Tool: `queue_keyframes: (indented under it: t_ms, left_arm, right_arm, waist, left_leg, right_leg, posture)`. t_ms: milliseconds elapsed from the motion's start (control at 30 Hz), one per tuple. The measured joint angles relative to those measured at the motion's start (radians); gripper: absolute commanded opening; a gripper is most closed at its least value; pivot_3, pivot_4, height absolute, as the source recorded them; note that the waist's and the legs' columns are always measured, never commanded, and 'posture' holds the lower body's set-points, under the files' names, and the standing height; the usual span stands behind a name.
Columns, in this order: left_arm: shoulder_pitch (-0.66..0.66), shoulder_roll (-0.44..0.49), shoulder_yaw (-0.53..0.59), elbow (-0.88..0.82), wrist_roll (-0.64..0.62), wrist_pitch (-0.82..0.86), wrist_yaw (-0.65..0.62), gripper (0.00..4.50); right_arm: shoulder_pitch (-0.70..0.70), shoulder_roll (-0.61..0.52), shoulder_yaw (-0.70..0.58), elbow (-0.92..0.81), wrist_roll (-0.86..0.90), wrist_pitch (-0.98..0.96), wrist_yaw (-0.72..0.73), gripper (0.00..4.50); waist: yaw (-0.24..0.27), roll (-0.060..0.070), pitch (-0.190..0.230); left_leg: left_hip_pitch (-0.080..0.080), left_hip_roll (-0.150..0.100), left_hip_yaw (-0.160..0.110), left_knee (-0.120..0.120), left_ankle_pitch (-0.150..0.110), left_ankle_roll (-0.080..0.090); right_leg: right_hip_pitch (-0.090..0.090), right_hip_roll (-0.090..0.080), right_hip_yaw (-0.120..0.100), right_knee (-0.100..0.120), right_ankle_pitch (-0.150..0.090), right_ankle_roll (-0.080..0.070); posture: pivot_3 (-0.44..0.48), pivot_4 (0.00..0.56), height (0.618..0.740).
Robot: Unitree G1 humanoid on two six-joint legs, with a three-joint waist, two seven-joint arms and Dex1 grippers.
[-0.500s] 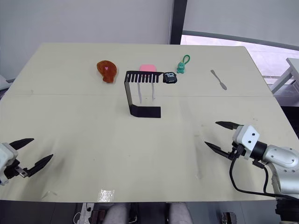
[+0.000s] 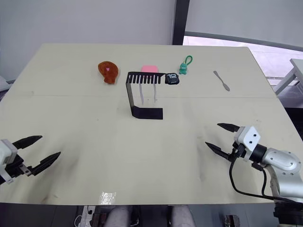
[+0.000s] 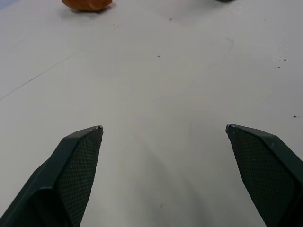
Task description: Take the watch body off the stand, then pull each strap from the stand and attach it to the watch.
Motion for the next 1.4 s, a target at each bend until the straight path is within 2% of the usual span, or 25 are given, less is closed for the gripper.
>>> queue_keyframes:
  t_ms: [167, 300, 367, 500, 667, 833, 967, 1200, 1400]
  left_arm:
    - [-0.058, 0.001, -0.047, -0.048, -0.028, 0.038, 0.0, 4.5]
    - [-0.121, 0.002, -0.089, -0.115, -0.091, 0.116, 0.005, 4.5]
    - [-0.171, 0.002, -0.112, -0.152, -0.14, 0.166, 0.012, 4.5]
    - [-0.261, 0.001, -0.15, -0.209, -0.223, 0.249, 0.042, 4.5]
    - [-0.339, -0.014, -0.207, -0.234, -0.258, 0.301, 0.085, 4.5]
    - [-0.379, -0.039, -0.245, -0.258, -0.263, 0.31, 0.111, 4.5]
    - [-0.395, -0.052, -0.27, -0.265, -0.265, 0.311, 0.126, 4.5]
    - [-0.42, -0.054, -0.28, -0.279, -0.275, 0.311, 0.134, 4.5]
    - [-0.416, -0.054, -0.28, -0.3, -0.278, 0.313, 0.144, 4.5]
  right_arm:
    - [0.055, 0.055, -0.01, -0.104, 0.075, 0.09, -0.052, 4.42]
    - [0.113, 0.118, -0.018, -0.329, 0.192, 0.258, -0.182, 4.42]
    - [0.106, 0.162, -0.018, -0.464, 0.252, 0.357, -0.301, 4.42]
    - [-0.003, 0.211, 0.001, -0.687, 0.334, 0.601, -0.609, 4.42]
    - [-0.21, 0.303, 0.072, -0.835, 0.42, 0.824, -0.922, 4.42]
    - [-0.374, 0.382, 0.127, -0.866, 0.425, 0.942, -1.108, 4.42]
    - [-0.559, 0.445, 0.225, -0.808, 0.316, 1.061, -1.259, 4.42]
    - [-0.679, 0.528, 0.263, -0.666, 0.212, 1.154, -1.304, 4.42]
    - [-0.725, 0.58, 0.264, -0.603, 0.163, 1.197, -1.305, 4.42]
  waist:
    - [0.002, 0.0, 0.0]
    - [0.0, 0.0, 0.0]
    - [-0.003, 0.0, 0.0]
    - [-0.003, 0.0, 0.0]
    - [-0.002, 0.0, 0.0]
    - [0.0, 0.0, 0.0]
    - [-0.007, 0.0, 0.0]
    - [-0.007, 0.0, 0.0]
    - [-0.01, 0.0, 0.0]
  left_leg:
    - [0.0, 0.0, 0.0, 0.0, 0.0, 0.0]
    - [0.0, 0.001, -0.001, 0.0, 0.0, -0.001]
    - [0.0, 0.001, -0.001, 0.0, 0.0, -0.001]
    - [0.0, 0.001, -0.001, 0.0, 0.001, -0.002]
    - [-0.001, 0.001, -0.001, 0.0, 0.001, -0.002]
    - [-0.002, 0.0, -0.001, 0.0, 0.001, -0.002]
    - [-0.002, 0.0, -0.001, 0.0, 0.002, -0.003]
    - [-0.004, 0.0, -0.001, 0.0, 0.002, -0.002]
    - [-0.004, 0.0, -0.001, -0.001, 0.002, -0.002]
  right_leg:
    - [0.0, 0.0, 0.0, 0.0, 0.0, 0.0]
    - [0.0, 0.0, 0.001, 0.001, 0.0, 0.0]
    - [0.0, 0.001, 0.002, 0.002, 0.0, 0.0]
    - [-0.001, 0.001, 0.003, 0.003, 0.0, 0.0]
    - [-0.002, 0.003, 0.006, 0.003, 0.0, 0.0]
    - [-0.003, 0.004, 0.006, 0.003, 0.0, 0.0]
    - [-0.004, 0.004, 0.007, 0.003, 0.0, 0.0]
    - [-0.004, 0.004, 0.007, 0.005, 0.0, 0.0]
    - [-0.005, 0.004, 0.007, 0.005, 0.0, 0.0]
  posture:
    - [0.0, 0.15, 0.74]
    - [0.0, 0.15, 0.74]
    - [0.0, 0.15, 0.74]
    - [0.0, 0.15, 0.74]
    - [0.0, 0.15, 0.74]
    - [0.0, 0.15, 0.74]
    - [0.0, 0.15, 0.74]
    - [0.0, 0.15, 0.74]
    - [0.0, 0.15, 0.74]
